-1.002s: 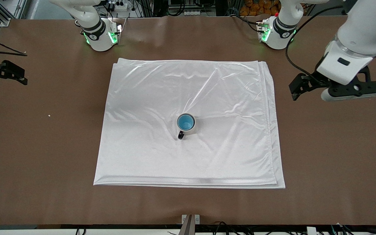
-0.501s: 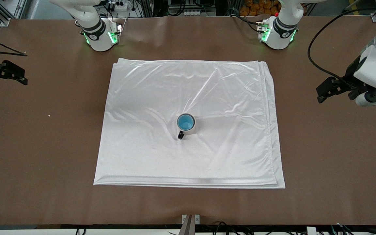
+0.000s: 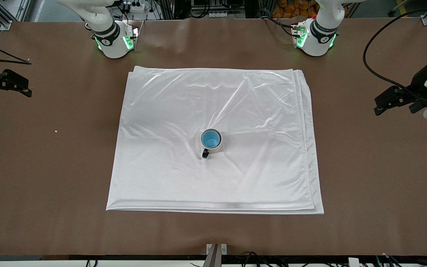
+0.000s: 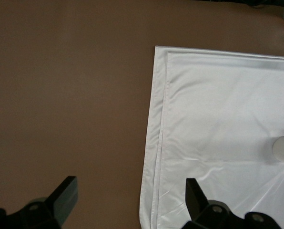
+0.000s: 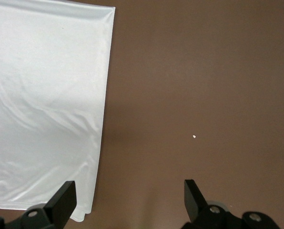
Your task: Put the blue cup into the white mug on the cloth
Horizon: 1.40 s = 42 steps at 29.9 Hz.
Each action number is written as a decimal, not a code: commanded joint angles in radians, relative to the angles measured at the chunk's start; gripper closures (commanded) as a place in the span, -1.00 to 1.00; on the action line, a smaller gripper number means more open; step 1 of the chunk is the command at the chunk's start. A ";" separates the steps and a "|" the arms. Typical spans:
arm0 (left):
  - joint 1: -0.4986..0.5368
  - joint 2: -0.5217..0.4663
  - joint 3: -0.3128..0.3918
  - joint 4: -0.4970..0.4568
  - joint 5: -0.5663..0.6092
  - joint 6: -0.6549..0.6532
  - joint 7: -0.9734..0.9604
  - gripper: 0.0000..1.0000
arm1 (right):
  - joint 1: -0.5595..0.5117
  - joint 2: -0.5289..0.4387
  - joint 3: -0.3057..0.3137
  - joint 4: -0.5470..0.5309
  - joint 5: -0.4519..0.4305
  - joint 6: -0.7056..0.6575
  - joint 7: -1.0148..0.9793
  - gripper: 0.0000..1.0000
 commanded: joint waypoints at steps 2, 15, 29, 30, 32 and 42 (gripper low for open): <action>0.019 -0.038 -0.005 -0.028 -0.030 -0.034 0.032 -1.00 | -0.002 0.007 0.001 0.009 -0.003 0.003 -0.013 -1.00; 0.019 -0.051 -0.004 -0.051 -0.030 -0.038 0.040 -1.00 | -0.003 0.007 0.001 0.006 -0.001 0.006 -0.013 -1.00; 0.025 -0.077 -0.004 -0.095 -0.018 0.001 0.068 -1.00 | -0.005 0.008 0.001 0.001 0.000 0.012 -0.013 -1.00; 0.025 -0.082 -0.004 -0.105 -0.018 0.008 0.068 -1.00 | -0.003 0.008 0.001 0.001 0.000 0.012 -0.013 -1.00; 0.026 -0.090 -0.004 -0.123 -0.018 0.024 0.068 -1.00 | -0.003 0.008 0.001 0.001 0.002 0.012 -0.013 -1.00; 0.045 -0.123 -0.011 -0.169 -0.018 0.056 0.068 -1.00 | -0.003 0.010 0.001 -0.002 0.002 0.017 -0.013 -1.00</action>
